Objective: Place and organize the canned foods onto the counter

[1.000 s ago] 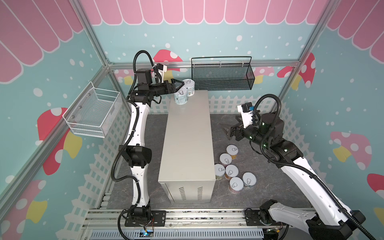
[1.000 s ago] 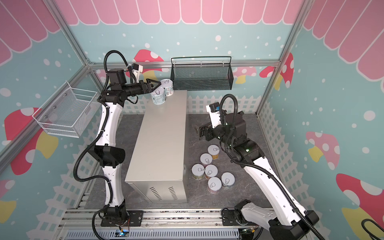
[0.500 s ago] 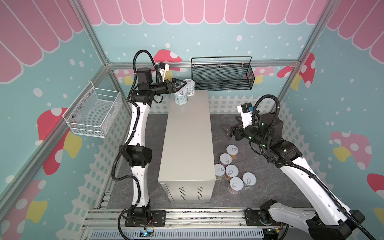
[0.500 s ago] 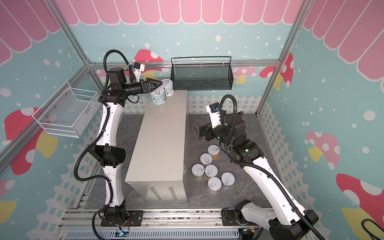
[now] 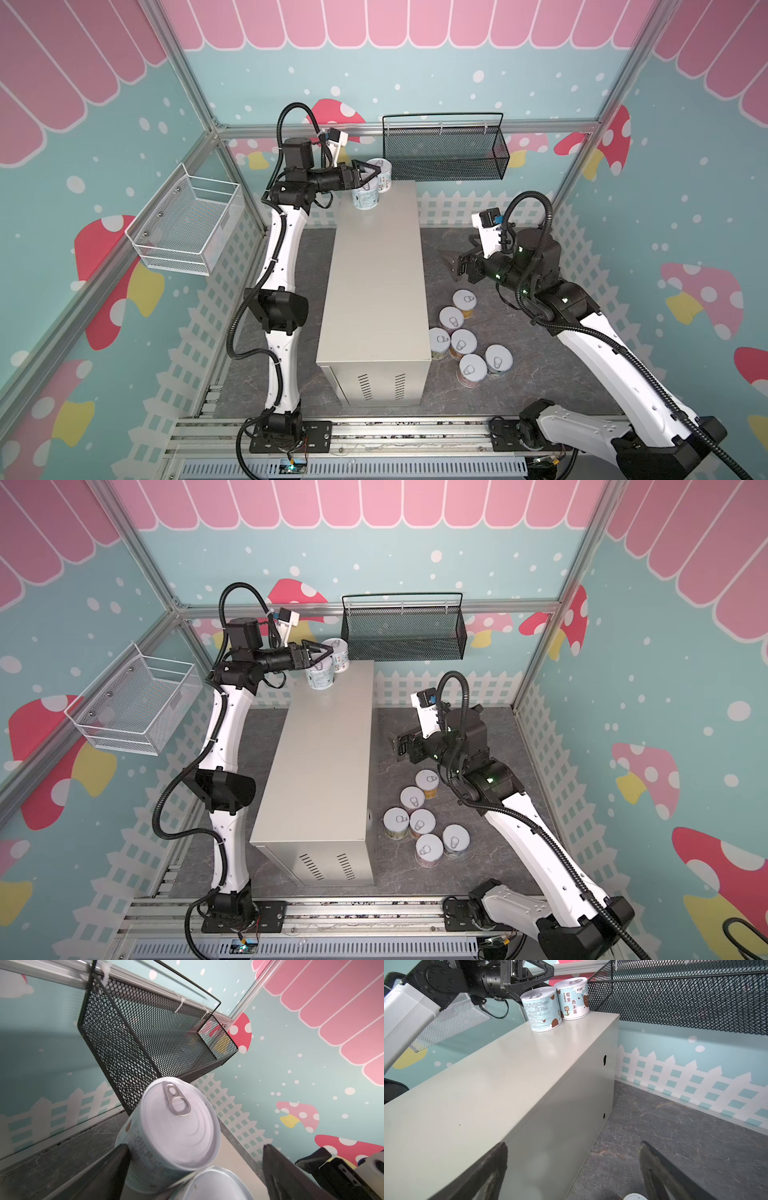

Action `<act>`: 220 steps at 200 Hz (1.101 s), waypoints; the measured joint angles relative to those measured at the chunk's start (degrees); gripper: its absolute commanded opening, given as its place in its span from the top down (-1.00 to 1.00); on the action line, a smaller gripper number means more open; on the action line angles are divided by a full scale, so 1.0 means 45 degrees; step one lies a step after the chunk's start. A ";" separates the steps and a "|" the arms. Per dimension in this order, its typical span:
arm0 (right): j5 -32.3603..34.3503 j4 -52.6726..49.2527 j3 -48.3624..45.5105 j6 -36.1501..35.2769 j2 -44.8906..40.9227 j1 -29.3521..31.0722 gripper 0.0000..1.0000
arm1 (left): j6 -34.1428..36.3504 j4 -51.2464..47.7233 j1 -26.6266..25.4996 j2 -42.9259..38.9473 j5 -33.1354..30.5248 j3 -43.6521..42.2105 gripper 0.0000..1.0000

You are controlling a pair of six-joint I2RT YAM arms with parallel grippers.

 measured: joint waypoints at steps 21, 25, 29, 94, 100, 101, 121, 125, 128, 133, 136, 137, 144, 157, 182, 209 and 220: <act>0.0010 0.0010 -0.0063 0.0000 -0.0005 0.0000 -0.99 | 0.0253 -0.0257 -0.0160 0.0000 0.0005 0.0034 -0.99; 0.0015 0.0010 -0.0068 0.0000 -0.0005 0.0000 -0.99 | 0.0301 -0.0301 -0.0194 0.0000 0.0000 0.0034 -0.99; 0.0019 0.0010 -0.0078 0.0000 -0.0005 0.0000 -0.99 | 0.0345 -0.0335 -0.0223 0.0000 0.0005 0.0034 -0.98; 0.0019 0.0296 -0.0141 -0.0010 0.0010 0.0000 -0.99 | 0.1010 -0.0947 -0.0607 -0.0146 0.0044 -0.0180 -0.98; 0.0024 0.0325 -0.0141 -0.0015 0.0029 0.0000 -0.99 | 0.1088 -0.1015 -0.0651 -0.0175 0.0049 -0.0204 -0.99; 0.0019 0.0335 -0.0141 -0.0015 0.0029 0.0000 -0.99 | 0.1103 -0.1025 -0.0656 -0.0175 0.0049 -0.0209 -0.98; 0.0019 0.0432 -0.0141 -0.0053 0.0185 0.0000 -0.99 | 0.1321 -0.1243 -0.0801 -0.0277 0.0044 -0.0248 -0.99; 0.0019 0.0447 -0.0141 -0.0058 0.0238 0.0000 -0.99 | 0.1355 -0.1292 -0.0831 -0.0311 0.0044 -0.0253 -0.99; 0.0019 0.0461 -0.0141 -0.0068 0.0267 0.0000 -0.99 | 0.1379 -0.1321 -0.0845 -0.0321 0.0049 -0.0257 -0.99; 0.0019 0.0471 -0.0141 -0.0073 0.0335 0.0000 -0.99 | 0.1423 -0.1375 -0.0879 -0.0350 0.0049 -0.0257 -0.98; 0.0019 0.0481 -0.0141 -0.0078 0.0364 0.0000 -0.99 | 0.1447 -0.1409 -0.0899 -0.0369 0.0053 -0.0257 -0.98; 0.0019 0.0476 -0.0141 -0.0083 0.0384 0.0000 -0.99 | 0.1452 -0.1413 -0.0899 -0.0374 0.0053 -0.0257 -0.98; 0.0019 0.0481 -0.0141 -0.0107 0.0457 0.0000 -0.99 | 0.1511 -0.1477 -0.0928 -0.0418 0.0058 -0.0257 -0.99; 0.0029 0.0491 -0.0141 -0.0136 0.0568 0.0000 -0.99 | 0.1579 -0.1593 -0.0976 -0.0510 0.0083 -0.0257 -0.98; 0.0044 0.0520 -0.0058 -0.0175 0.0787 0.0000 -0.99 | 0.1817 -0.1889 -0.0996 -0.0733 -0.0058 -0.0267 -0.98; 0.0044 0.0563 0.0369 -0.0204 0.1224 0.0000 -0.99 | 0.2191 -0.2336 -0.0996 -0.1399 -0.1545 -0.0563 -0.98; 0.0039 0.0568 0.0583 -0.0209 0.1399 0.0000 -0.99 | 0.2336 -0.2501 -0.0996 -0.1923 -0.2506 -0.0928 -0.99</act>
